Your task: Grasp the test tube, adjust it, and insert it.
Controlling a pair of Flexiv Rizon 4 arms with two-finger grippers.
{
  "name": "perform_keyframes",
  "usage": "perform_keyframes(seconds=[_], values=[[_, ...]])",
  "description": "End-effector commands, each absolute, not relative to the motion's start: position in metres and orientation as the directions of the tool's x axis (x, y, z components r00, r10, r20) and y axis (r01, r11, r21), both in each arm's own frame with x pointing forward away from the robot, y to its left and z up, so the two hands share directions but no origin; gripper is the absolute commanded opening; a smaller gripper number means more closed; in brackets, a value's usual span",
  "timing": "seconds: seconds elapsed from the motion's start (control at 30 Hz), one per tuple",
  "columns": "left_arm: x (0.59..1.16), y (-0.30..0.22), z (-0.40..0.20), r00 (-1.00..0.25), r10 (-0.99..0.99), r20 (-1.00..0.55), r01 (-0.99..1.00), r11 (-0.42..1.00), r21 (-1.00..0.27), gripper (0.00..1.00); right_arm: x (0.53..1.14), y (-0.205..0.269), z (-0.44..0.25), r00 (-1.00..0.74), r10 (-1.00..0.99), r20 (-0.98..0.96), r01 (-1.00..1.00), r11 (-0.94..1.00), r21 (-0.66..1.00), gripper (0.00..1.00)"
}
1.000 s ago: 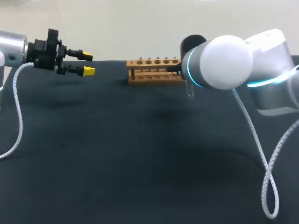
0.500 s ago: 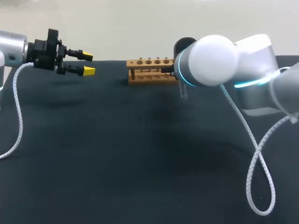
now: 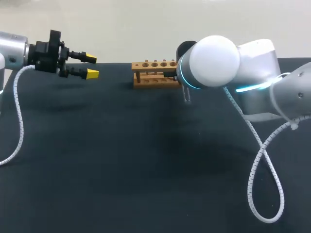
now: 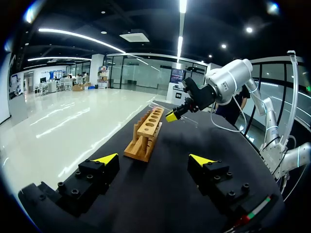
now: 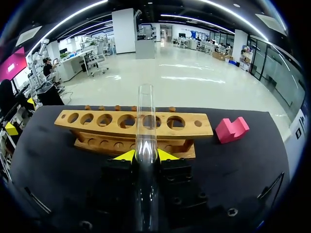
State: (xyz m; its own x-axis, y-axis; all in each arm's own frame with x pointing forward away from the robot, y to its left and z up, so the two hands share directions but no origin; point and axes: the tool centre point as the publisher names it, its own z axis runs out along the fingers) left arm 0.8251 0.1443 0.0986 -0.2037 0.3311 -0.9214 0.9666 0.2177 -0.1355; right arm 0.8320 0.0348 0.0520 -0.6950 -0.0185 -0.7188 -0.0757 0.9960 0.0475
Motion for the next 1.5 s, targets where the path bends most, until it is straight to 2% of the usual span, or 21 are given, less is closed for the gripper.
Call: perform_keyframes(seconds=[0.03,1.0,1.5], values=[[0.826,0.145,0.097,-0.200,0.329,-0.923,0.968,0.214,-0.133,1.00,0.837,0.036,0.049,-0.706,-0.023,-0.708,-0.080,0.996,0.048,0.00],[0.826,0.145,0.097,-0.200,0.329,-0.923,0.968,0.214,-0.133,1.00,0.839,0.037,0.033,-0.802,-0.014,-0.597,-0.094,0.990,0.103,0.00],[0.826,0.145,0.097,-0.200,0.329,-0.923,0.968,0.214,-0.133,1.00,0.825,0.034,0.044,-0.787,0.047,-0.615,-0.040,0.991,0.127,0.00]])
